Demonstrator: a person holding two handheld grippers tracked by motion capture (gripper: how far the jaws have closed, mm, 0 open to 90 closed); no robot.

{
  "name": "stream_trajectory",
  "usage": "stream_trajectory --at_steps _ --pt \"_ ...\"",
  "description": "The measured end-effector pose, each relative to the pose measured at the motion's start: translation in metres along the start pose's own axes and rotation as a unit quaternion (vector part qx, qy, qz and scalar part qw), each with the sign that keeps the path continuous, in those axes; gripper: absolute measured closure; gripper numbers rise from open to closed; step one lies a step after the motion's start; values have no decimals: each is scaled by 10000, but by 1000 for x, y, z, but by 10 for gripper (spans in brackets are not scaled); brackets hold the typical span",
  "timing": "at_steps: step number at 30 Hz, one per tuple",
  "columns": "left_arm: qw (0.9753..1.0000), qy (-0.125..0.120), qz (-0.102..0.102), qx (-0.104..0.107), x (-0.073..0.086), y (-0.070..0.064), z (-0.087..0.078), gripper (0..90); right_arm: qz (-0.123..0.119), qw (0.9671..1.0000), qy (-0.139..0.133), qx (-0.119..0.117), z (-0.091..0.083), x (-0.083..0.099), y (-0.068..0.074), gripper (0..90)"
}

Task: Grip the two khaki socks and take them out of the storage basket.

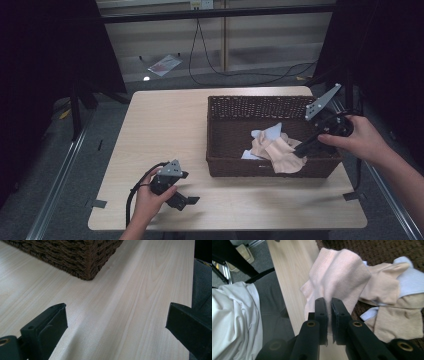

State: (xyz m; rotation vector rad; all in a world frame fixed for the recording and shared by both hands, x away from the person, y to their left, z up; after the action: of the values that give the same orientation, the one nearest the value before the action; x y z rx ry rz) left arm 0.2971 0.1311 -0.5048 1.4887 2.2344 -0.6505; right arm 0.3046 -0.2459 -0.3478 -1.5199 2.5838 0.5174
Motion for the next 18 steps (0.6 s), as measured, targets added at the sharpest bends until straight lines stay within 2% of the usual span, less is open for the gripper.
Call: stream_trajectory --at_steps 9,17,18 --pt "10000 46 32 -7 0 0 0 32 -196 9998 8 -81 9 1 12 849" --pt "10000 44 32 -5 0 0 0 33 -297 9993 135 -157 24 4 18 849" --pt "10000 41 36 -7 0 0 0 32 -371 9990 167 -197 29 4 19 849"
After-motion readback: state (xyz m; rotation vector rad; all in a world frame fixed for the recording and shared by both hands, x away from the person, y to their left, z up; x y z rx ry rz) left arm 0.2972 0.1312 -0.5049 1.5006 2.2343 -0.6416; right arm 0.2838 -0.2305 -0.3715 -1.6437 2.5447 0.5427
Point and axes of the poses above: each handheld gripper's, and its own axes: z roughly forward along the jaws, x roughly out of its underside, y roughly to its left, the point moved 5 cm from there along z, roughly forward along the jaws, and after that the axes turned 14 degrees about y, right-handed, at the moved point
